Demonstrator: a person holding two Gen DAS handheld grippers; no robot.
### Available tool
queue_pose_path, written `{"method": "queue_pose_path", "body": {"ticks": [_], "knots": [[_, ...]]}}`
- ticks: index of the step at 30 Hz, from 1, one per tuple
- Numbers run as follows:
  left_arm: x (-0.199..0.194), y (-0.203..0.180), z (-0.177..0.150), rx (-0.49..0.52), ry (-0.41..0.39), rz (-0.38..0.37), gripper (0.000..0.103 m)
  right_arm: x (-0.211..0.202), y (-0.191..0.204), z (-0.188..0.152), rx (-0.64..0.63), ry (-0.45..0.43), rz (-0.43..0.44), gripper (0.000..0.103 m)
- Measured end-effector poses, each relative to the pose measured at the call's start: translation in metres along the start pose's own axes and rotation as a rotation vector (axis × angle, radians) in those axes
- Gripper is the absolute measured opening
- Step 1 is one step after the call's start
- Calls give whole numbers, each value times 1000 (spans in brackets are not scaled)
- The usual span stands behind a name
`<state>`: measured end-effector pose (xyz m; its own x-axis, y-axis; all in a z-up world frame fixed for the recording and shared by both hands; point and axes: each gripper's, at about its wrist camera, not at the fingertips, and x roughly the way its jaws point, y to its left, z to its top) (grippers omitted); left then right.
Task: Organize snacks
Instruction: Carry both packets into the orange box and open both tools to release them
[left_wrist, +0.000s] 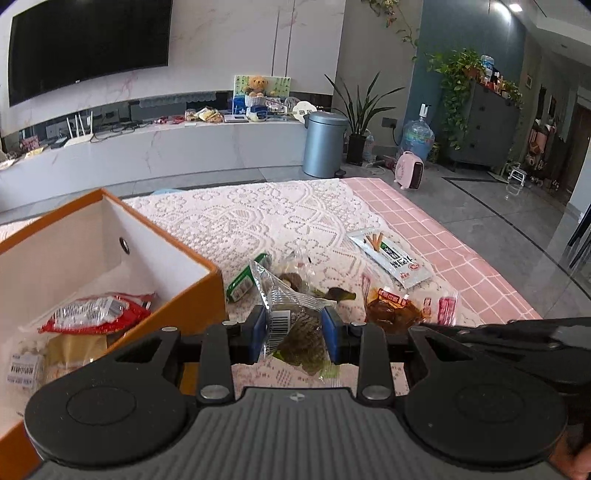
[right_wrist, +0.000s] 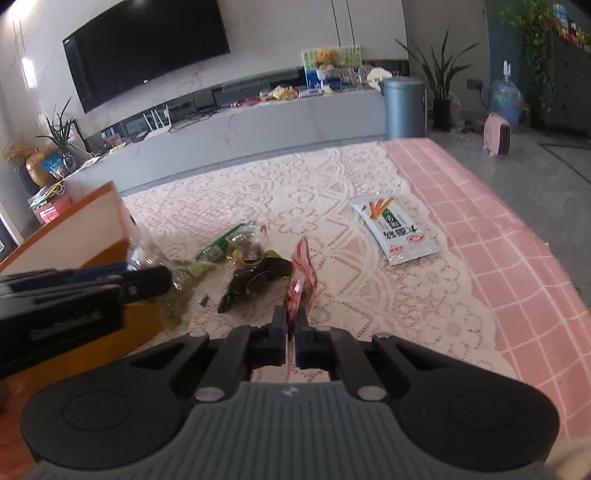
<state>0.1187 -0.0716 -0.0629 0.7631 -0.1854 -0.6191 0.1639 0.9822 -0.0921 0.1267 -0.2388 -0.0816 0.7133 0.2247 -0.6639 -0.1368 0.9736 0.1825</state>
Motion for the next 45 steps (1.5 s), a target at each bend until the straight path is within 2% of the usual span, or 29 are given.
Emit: {"method": "queue_pose_path", "body": {"ticks": [11, 21, 24, 28, 34, 38, 45], "knots": [[-37, 9, 6, -34, -65, -22, 37, -46, 20, 4, -43, -59, 23, 0], [-79, 32, 25, -104, -157, 0, 37, -96, 50, 23, -93, -186, 50, 0], [-89, 43, 29, -125, -183, 23, 37, -109, 64, 31, -115, -232, 64, 0], [-95, 58, 36, -150, -189, 90, 37, -120, 84, 42, -141, -272, 107, 0], [-94, 88, 39, -202, -149, 172, 37, -115, 120, 56, -185, -282, 190, 0], [-87, 112, 39, -244, -91, 252, 37, -99, 145, 62, -208, -254, 250, 0], [-78, 158, 30, -302, 24, 312, 37, -57, 180, 70, -230, -174, 310, 0]]}}
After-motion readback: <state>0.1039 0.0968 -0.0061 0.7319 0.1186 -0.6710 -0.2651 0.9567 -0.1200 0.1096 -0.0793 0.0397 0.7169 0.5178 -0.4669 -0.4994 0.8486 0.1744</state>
